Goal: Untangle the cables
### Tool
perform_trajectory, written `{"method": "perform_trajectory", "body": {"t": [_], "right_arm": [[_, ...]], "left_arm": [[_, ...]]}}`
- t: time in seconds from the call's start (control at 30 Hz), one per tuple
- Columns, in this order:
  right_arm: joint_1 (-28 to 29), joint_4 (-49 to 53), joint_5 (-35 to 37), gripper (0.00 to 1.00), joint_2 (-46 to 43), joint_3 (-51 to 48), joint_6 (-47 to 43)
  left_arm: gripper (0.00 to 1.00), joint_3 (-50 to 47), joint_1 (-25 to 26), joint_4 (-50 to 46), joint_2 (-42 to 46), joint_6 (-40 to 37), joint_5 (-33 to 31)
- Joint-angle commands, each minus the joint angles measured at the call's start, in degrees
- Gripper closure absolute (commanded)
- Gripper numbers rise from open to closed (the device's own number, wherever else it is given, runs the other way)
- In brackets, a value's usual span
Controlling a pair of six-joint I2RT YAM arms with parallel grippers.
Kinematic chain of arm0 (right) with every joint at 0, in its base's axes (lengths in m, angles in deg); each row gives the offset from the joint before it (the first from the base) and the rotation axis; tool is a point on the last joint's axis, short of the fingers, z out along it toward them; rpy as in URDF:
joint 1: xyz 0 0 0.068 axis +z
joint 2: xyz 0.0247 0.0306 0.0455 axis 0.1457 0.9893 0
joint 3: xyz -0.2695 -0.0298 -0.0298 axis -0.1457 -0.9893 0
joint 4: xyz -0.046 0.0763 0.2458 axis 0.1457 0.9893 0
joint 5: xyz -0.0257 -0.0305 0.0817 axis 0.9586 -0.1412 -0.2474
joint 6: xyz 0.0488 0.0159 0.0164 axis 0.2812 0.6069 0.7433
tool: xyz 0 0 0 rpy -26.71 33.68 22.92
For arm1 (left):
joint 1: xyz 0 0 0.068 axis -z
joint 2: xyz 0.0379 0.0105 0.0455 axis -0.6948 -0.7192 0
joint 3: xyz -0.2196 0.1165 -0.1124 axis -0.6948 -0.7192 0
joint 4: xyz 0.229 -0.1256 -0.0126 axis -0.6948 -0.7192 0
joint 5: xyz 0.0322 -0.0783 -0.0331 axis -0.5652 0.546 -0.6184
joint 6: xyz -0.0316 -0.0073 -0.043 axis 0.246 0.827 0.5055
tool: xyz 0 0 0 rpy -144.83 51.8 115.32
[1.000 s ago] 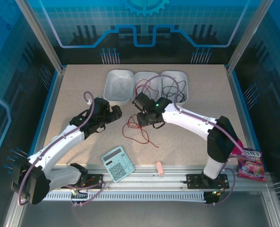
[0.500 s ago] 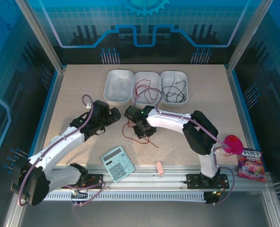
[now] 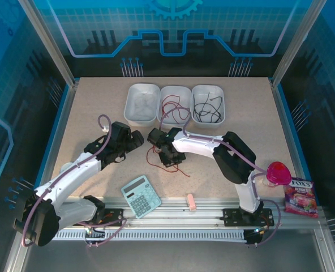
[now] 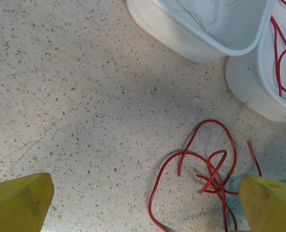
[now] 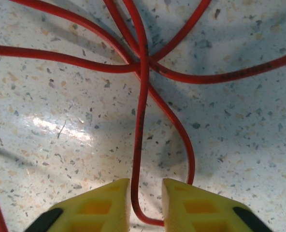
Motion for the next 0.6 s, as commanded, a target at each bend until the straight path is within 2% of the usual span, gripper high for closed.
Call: {"method": "perform_trajectory", "body": {"t": [0.0, 0.07, 0.1, 0.57], "right_arm": [[0.41, 1.25, 1.01, 0.87, 1.74, 1.84, 0.09], [0.31, 1.54, 1.42, 0.99, 1.17, 2.0, -0.02], [0.3, 1.66, 1.75, 1.0, 0.43, 2.13, -0.16], [0.27, 0.01, 4.84, 1.0, -15.86, -0.13, -0.89]], "left_arm": [[0.01, -0.75, -0.63, -0.06, 1.08, 0.73, 0.52], [0.01, -0.71, -0.61, 0.07, 1.08, 0.07, 0.96], [0.01, -0.63, -0.63, 0.16, 1.02, -0.37, 1.26], [0.01, -0.51, -0.63, 4.02, 0.8, -4.58, 7.35]]}}
